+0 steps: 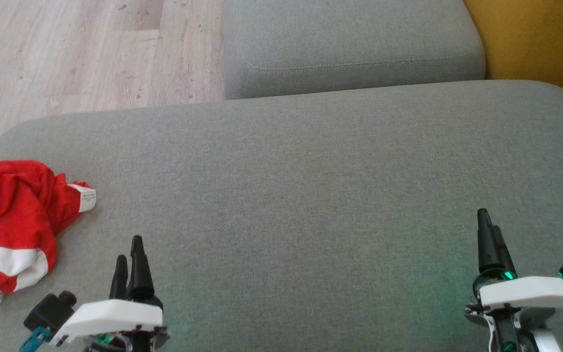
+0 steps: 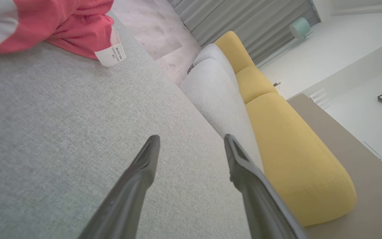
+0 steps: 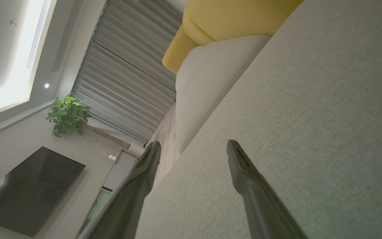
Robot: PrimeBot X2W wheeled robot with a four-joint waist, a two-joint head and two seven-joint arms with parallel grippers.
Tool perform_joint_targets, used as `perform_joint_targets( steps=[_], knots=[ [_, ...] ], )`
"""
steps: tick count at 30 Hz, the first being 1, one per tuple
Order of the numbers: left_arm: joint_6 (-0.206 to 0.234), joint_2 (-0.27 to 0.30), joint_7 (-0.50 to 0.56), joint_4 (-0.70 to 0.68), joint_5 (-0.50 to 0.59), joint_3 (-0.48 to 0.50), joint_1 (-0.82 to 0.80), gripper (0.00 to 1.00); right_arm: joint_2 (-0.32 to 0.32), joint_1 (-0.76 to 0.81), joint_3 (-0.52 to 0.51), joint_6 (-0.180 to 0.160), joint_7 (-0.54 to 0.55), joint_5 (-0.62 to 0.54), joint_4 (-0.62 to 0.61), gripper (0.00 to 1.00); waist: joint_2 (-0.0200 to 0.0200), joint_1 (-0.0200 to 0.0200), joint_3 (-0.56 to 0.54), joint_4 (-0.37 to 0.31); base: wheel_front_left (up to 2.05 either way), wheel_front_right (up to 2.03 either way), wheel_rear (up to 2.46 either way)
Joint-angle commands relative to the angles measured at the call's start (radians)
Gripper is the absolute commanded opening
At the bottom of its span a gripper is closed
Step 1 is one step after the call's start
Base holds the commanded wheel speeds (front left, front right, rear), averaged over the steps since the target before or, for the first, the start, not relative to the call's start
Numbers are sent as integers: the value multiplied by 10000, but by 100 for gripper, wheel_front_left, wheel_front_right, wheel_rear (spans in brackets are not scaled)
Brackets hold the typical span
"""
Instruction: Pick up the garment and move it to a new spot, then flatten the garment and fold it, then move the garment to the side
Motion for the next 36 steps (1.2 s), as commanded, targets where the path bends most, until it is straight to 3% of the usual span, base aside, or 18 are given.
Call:
perform_joint_targets(
  steps=[1, 36],
  knots=[
    [55, 49, -166, -415, 413, -18, -497, 100, -54, -238, 158, -3, -177, -426, -457, 100, 0, 0, -18, 0, 0, 0, 0],
    [398, 67, -1190, -881, 4824, -1077, -430, 100, -73, -17, 1242, -5, -1209, -5227, -1019, 100, 0, 0, -376, 39, 0, 0, 0]
  ],
)
